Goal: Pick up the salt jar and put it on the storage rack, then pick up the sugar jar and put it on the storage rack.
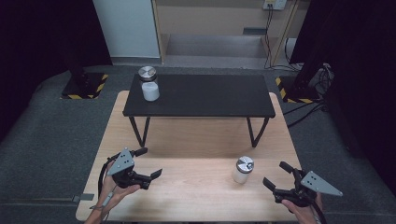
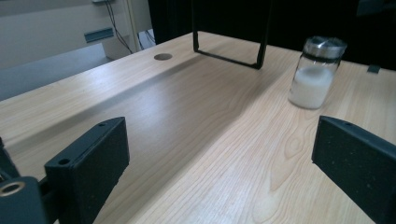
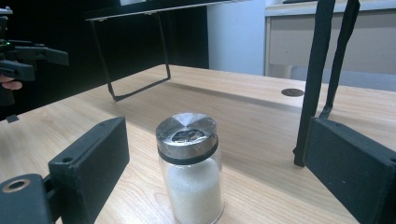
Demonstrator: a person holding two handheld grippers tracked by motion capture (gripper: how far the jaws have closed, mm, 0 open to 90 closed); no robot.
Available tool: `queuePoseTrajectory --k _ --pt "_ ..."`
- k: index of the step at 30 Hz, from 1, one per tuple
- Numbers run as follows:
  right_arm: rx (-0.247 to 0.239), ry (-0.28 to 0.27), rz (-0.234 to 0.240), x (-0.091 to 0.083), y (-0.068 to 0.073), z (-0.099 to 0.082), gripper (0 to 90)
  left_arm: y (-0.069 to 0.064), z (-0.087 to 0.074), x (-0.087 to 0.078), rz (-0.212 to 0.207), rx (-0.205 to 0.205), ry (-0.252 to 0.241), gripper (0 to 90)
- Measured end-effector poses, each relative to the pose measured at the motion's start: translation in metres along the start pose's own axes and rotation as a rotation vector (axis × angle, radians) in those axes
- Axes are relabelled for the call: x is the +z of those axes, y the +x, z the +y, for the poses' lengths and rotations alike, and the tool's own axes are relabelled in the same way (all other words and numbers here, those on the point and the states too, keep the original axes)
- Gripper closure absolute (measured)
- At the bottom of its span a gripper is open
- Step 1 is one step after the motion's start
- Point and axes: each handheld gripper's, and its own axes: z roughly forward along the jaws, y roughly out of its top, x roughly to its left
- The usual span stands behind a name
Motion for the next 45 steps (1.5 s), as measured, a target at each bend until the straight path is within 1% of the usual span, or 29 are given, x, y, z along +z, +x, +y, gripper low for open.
queuePoseTrajectory --k 6,9,16,21,27,32,37,41,45 --pt "-0.009 0.007 -0.001 0.0011 0.0011 0.0007 6.9 0.0001 -0.0014 -0.0007 -0.007 -0.008 -0.011 3.1" --pt "-0.017 0.010 -0.001 0.0018 0.0023 0.0016 6.9 0.0012 -0.0022 -0.0011 -0.008 -0.019 -0.014 3.1" --pt "-0.016 0.011 0.001 0.0026 0.0023 0.0016 6.9 0.0024 -0.0034 -0.0026 -0.002 -0.026 -0.015 3.1" --pt "-0.014 0.010 0.001 0.0030 0.0018 0.0017 7.0 0.0038 -0.0044 -0.0018 -0.006 -0.036 -0.017 3.1" --pt "-0.015 0.012 0.003 0.0030 0.0012 0.0014 7.0 0.0035 -0.0044 -0.0022 -0.004 -0.031 -0.016 3.1" --pt "-0.014 0.009 0.000 0.0014 0.0016 0.0011 7.0 0.0038 -0.0043 -0.0019 -0.007 -0.037 -0.018 3.1" --pt "-0.021 0.007 0.000 0.0011 0.0015 0.0021 7.0 0.0026 -0.0040 -0.0020 -0.009 -0.027 -0.014 3.1" --pt "-0.018 0.004 -0.001 0.0015 0.0014 0.0032 7.1 0.0030 -0.0048 -0.0028 -0.007 -0.033 -0.016 3.1" --pt "-0.031 0.016 0.005 0.0021 0.0013 0.0054 6.9 0.0026 -0.0048 -0.0035 -0.004 -0.033 -0.019 3.1"
